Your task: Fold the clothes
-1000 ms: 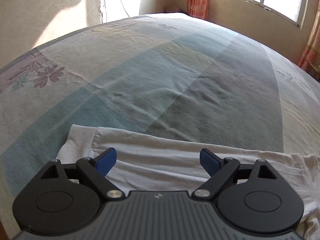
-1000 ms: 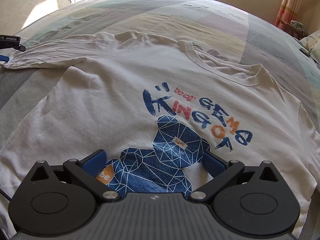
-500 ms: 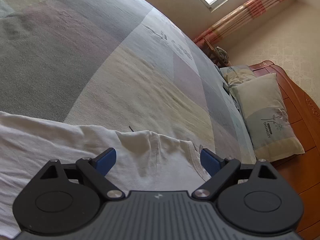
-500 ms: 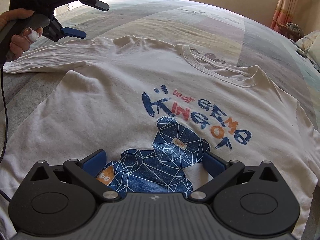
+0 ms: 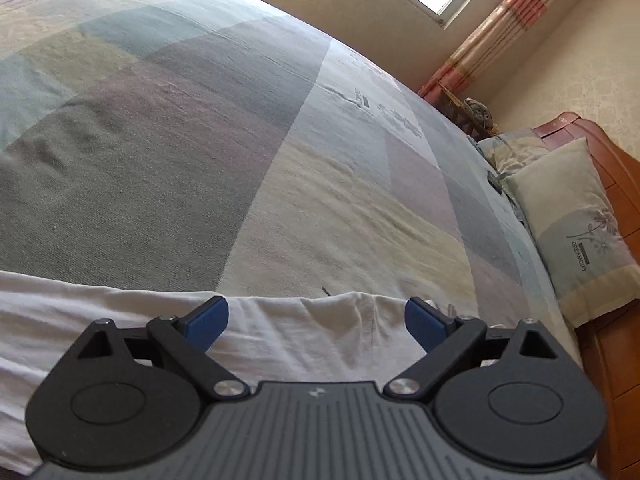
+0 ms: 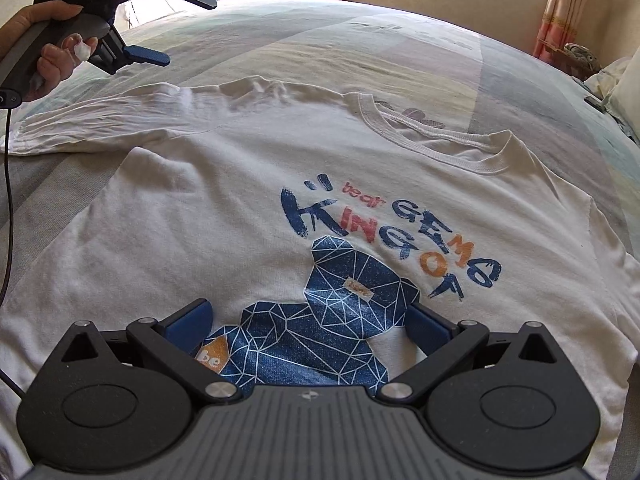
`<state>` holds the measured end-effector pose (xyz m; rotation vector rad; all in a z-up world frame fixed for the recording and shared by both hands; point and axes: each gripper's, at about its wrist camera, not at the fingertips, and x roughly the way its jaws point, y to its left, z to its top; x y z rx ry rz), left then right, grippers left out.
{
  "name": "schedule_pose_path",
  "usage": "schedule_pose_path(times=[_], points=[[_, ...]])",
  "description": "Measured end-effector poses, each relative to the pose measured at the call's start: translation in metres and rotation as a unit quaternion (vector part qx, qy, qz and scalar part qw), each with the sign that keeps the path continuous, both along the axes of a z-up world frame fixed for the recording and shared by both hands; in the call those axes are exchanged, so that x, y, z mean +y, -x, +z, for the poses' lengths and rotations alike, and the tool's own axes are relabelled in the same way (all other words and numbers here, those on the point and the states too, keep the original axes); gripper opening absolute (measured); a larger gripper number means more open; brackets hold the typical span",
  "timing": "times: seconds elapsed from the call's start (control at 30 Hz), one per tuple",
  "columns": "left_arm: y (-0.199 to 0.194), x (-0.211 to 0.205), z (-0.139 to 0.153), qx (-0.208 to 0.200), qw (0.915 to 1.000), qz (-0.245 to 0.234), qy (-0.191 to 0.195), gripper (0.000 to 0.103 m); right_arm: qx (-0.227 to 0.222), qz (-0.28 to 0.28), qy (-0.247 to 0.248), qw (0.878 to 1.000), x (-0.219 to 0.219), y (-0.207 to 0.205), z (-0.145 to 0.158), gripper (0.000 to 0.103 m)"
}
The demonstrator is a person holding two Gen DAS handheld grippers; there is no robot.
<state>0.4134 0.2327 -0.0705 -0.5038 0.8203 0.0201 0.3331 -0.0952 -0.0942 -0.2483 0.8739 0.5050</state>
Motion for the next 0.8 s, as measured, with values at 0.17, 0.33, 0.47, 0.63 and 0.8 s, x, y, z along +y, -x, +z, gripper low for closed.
schedule_pose_path(times=[0.17,0.33,0.47,0.63,0.8], points=[[0.021,0.013,-0.024,0.087,0.9875,0.040,-0.125,0.094,0.000,0.008,0.003,1.000,0.000,0.000,0.001,0.103],[0.042,0.014,-0.004,0.098,0.9675,0.098,-0.211,0.093,0.023,0.028,0.010,0.999,-0.005,-0.002,0.007,0.103],[0.054,-0.025,0.025,0.040,0.9868,0.037,-0.152,0.095,0.033,0.019,-0.006,0.999,-0.021,0.004,0.019,0.103],[0.058,-0.114,0.032,0.003,0.9917,-0.089,-0.093,0.096,0.024,0.012,-0.007,1.000,-0.044,0.019,0.032,0.103],[0.063,-0.174,-0.002,0.017,0.9834,-0.152,-0.098,0.096,0.026,0.008,0.014,1.000,-0.065,0.032,0.032,0.103]])
